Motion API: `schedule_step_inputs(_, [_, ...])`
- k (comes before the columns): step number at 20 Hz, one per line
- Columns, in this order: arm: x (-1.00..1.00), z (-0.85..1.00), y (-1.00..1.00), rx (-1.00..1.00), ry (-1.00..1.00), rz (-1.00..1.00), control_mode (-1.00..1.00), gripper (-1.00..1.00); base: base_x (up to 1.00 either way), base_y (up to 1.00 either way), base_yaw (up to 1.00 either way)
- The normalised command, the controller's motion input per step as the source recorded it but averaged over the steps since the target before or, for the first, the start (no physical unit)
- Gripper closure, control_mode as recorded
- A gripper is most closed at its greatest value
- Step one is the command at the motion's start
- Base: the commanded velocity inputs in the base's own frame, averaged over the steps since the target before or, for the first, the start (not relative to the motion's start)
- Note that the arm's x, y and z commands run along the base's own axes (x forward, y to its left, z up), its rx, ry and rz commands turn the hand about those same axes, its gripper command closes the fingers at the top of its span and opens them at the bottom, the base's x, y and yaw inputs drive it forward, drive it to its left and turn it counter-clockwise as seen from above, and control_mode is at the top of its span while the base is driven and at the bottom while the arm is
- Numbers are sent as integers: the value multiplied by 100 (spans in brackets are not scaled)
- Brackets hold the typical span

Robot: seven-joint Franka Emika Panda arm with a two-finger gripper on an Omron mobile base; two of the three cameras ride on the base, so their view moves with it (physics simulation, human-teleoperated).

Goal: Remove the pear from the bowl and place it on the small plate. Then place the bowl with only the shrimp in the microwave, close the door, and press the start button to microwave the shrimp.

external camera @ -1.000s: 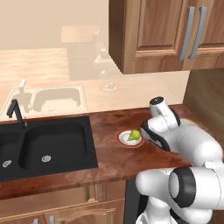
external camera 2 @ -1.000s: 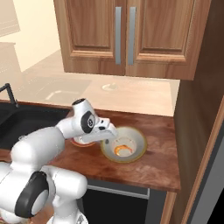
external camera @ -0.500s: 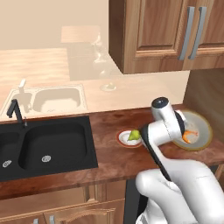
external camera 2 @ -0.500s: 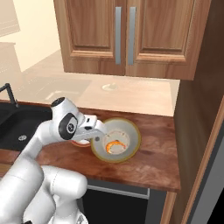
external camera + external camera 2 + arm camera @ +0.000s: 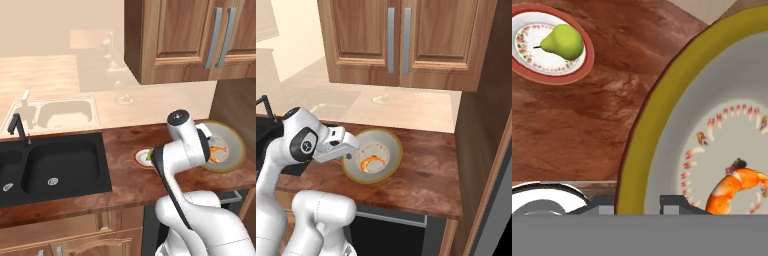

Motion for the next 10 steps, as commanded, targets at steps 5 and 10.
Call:
schedule_step_inputs(5, [-48, 50, 61, -3, 14, 14, -100, 100, 0, 0, 0])
schedule_step_inputs(10, [-53, 42, 45, -7, 15, 15, -100, 100, 0, 0, 0])
